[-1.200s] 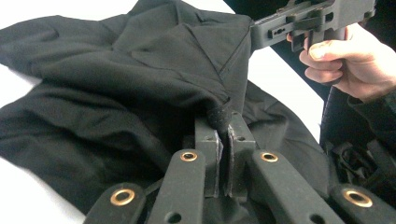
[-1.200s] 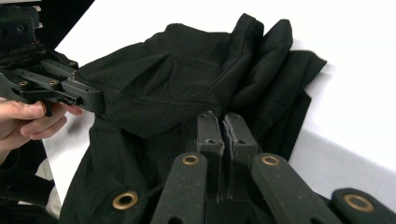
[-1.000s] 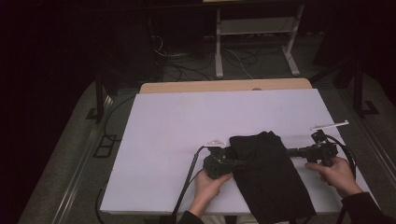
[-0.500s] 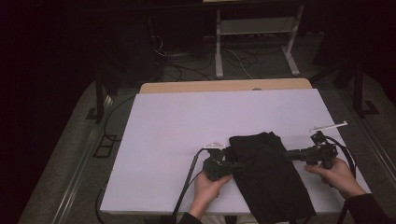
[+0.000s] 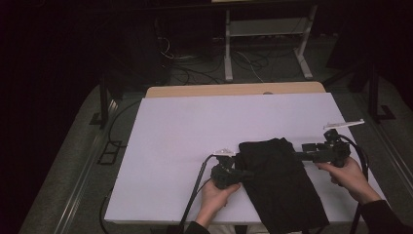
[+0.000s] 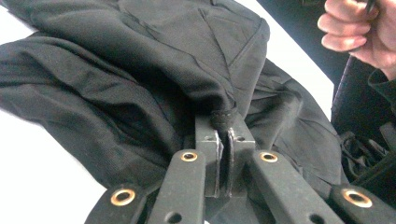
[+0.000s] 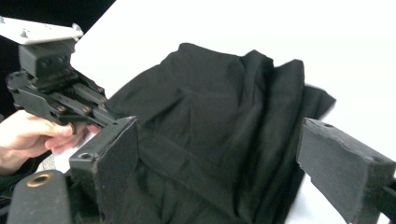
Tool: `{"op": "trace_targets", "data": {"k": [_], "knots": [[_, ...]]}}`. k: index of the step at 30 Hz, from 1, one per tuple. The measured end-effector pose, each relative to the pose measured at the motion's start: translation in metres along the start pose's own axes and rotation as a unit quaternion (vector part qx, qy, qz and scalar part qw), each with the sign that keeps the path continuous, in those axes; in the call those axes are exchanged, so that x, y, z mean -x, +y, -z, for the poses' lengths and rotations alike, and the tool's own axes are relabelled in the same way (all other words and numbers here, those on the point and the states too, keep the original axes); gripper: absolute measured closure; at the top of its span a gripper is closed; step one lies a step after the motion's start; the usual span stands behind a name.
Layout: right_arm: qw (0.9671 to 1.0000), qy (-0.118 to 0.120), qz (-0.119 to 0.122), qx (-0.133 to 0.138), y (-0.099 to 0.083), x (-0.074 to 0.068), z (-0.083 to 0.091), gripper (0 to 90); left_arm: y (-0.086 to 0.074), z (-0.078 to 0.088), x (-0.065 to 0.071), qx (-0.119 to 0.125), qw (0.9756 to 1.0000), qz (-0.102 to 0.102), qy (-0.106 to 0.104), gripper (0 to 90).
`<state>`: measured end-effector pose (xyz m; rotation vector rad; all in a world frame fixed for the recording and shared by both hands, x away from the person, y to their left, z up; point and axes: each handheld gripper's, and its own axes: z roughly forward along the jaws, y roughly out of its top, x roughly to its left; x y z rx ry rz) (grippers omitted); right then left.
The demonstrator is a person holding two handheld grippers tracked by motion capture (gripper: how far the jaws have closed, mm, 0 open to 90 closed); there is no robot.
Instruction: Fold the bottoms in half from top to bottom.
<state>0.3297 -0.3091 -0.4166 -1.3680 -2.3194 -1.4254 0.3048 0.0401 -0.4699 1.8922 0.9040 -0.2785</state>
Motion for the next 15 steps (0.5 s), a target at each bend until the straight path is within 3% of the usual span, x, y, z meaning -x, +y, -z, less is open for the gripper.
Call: {"op": "trace_targets", "data": {"k": [7,15], "knots": [[0.9998,-0.011,0.016,0.000,0.016,-0.005,-0.004,0.3,0.000,0.000,0.001,-0.001,1.0000,-0.004,0.000,85.4],[0.9998,-0.007,0.012,-0.017,0.039,0.001,-0.019,0.0,0.002,0.000,0.002,-0.002,1.0000,-0.008,0.000,85.4]]}}
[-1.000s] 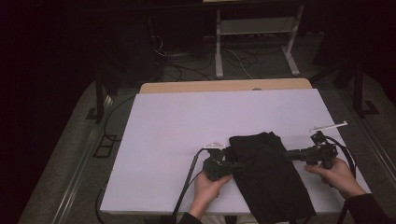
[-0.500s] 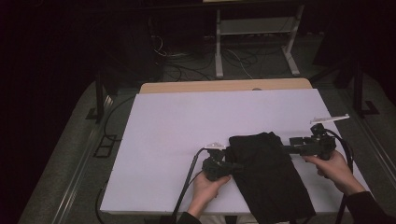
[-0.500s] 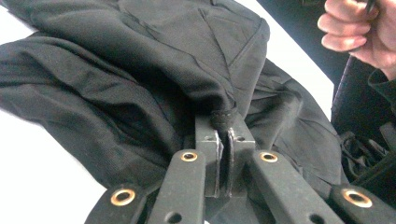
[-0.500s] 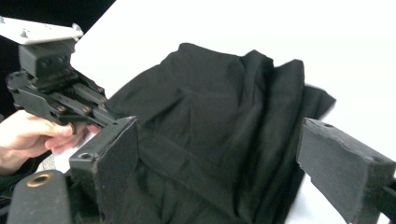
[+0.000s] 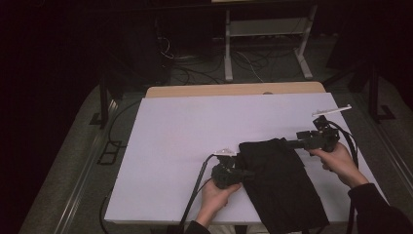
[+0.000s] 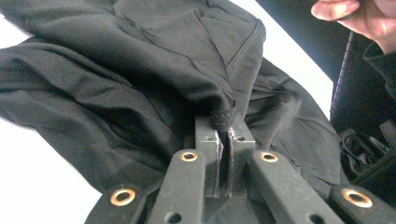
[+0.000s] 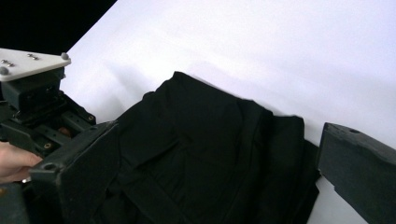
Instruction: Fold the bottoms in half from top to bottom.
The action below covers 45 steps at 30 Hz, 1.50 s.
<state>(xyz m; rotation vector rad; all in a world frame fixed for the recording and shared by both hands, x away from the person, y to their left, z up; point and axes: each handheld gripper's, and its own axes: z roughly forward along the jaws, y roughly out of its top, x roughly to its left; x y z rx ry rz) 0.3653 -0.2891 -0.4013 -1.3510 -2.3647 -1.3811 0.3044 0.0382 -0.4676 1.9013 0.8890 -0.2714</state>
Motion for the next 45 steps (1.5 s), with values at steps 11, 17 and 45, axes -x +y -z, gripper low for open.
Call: {"op": "trace_targets", "data": {"k": [11,17,45], "knots": [[0.9999,-0.007,-0.006,-0.013,0.013,0.010,-0.017,0.0,0.000,0.000,0.000,0.000,1.0000,0.000,-0.001,85.3],[0.9996,-0.011,-0.016,-0.022,0.014,0.018,-0.026,0.2,0.000,0.000,0.000,0.000,1.0000,-0.002,-0.001,85.3],[0.9969,0.004,-0.033,-0.072,0.009,0.033,-0.063,36.5,-0.001,-0.003,0.000,-0.003,1.0000,-0.003,0.000,85.3]]}}
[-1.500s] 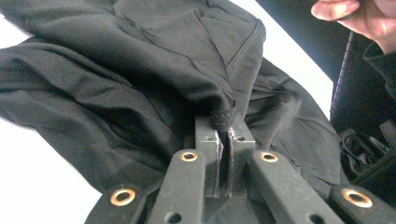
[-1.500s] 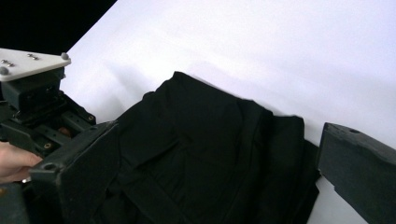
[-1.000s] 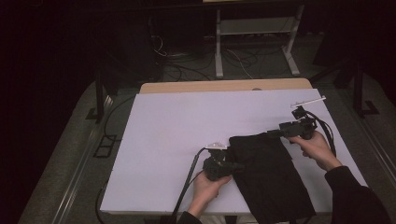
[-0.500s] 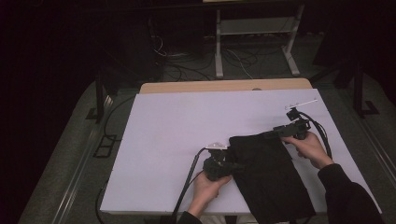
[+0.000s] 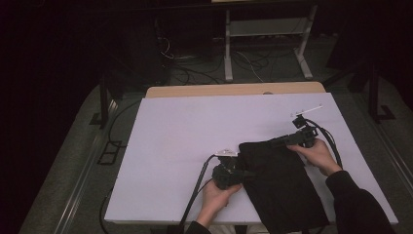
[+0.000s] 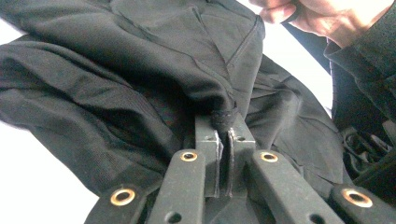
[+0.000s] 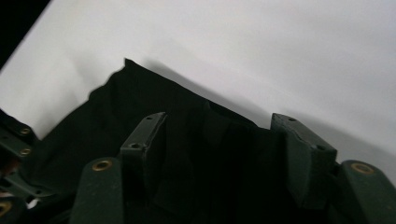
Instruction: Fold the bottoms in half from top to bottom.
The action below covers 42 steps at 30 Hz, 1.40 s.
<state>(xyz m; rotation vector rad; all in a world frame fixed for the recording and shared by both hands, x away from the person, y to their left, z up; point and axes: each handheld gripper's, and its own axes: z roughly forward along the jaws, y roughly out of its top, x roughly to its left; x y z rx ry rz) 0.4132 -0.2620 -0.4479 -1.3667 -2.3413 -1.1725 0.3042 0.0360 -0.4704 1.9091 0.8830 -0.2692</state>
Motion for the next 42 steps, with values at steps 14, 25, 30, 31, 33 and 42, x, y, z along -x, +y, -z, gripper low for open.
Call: {"op": "trace_targets", "data": {"k": [14,25,30,31,33,42], "knots": [[0.9996,-0.022,0.018,-0.006,0.001,-0.008,-0.007,74.8,0.000,0.000,0.001,-0.001,1.0000,-0.003,0.001,85.1],[0.9993,0.021,0.001,0.030,0.000,-0.016,0.009,81.7,-0.001,-0.001,0.008,-0.005,0.9993,-0.028,0.024,77.0],[0.9984,0.037,0.002,0.042,-0.004,-0.022,0.018,81.7,-0.001,-0.002,0.012,-0.006,0.9985,-0.045,0.029,68.6],[0.9981,0.041,0.005,0.045,-0.005,-0.025,0.020,81.8,-0.001,-0.002,0.013,-0.006,0.9985,-0.047,0.029,65.6],[0.9980,0.043,0.005,0.047,-0.006,-0.026,0.021,81.8,0.000,-0.002,0.013,-0.004,0.9986,-0.047,0.026,63.7],[0.9965,0.061,0.015,0.056,-0.010,-0.036,0.028,81.7,0.001,0.003,0.011,0.014,0.9989,-0.043,0.016,41.6]]}}
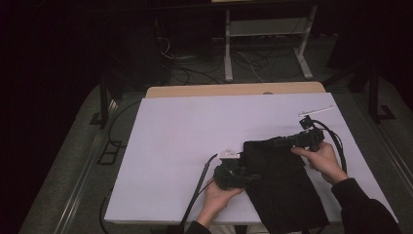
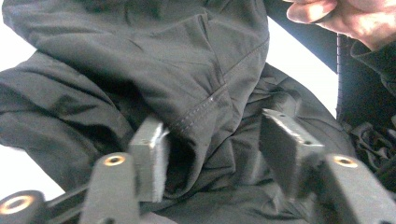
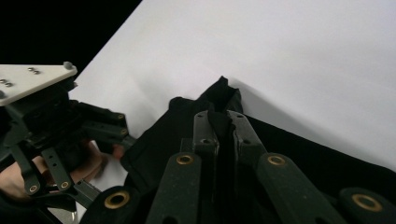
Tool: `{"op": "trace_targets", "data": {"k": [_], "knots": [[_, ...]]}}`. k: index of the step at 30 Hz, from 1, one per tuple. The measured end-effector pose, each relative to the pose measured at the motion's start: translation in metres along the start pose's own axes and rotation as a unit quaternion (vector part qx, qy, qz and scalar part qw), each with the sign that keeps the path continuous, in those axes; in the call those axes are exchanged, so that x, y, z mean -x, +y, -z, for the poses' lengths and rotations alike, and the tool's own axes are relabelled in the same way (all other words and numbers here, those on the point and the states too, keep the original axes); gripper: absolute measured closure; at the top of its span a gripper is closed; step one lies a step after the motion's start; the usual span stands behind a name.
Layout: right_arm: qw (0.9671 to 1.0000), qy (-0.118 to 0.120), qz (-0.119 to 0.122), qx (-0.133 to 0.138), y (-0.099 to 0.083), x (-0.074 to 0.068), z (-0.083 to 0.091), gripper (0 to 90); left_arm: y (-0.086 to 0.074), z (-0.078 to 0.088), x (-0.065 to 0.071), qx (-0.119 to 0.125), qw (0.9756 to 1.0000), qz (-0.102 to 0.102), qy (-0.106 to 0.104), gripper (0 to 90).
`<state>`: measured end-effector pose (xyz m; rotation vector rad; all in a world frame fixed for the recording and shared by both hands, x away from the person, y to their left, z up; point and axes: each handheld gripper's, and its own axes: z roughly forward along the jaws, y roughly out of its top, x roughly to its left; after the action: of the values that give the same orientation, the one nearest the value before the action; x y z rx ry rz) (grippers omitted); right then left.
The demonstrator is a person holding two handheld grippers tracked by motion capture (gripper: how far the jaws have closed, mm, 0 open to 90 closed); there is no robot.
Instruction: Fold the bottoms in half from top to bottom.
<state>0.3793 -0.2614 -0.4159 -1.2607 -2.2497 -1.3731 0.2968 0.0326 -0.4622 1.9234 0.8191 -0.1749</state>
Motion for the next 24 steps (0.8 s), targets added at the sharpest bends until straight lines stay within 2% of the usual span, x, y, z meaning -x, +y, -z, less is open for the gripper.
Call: {"op": "trace_targets", "data": {"k": [1,10,12,16,24], "knots": [[1.0000,0.005,0.000,-0.001,-0.001,-0.002,0.001,81.7,0.000,0.000,0.000,0.002,1.0000,0.000,0.001,36.4],[0.9999,0.009,0.005,-0.002,-0.007,-0.008,0.005,81.7,0.003,0.008,-0.002,0.032,0.9995,-0.003,-0.005,24.4],[0.9999,0.010,0.007,-0.001,-0.008,-0.008,0.005,81.7,0.003,0.011,-0.002,0.042,0.9990,-0.006,-0.011,24.3],[0.9999,0.012,0.006,0.000,-0.012,-0.008,0.007,81.7,0.006,0.015,-0.004,0.057,0.9983,-0.003,-0.005,20.5],[0.9999,0.013,0.005,0.000,-0.017,-0.011,0.013,81.7,0.011,0.020,-0.009,0.062,0.9981,-0.002,0.003,17.8]]}}
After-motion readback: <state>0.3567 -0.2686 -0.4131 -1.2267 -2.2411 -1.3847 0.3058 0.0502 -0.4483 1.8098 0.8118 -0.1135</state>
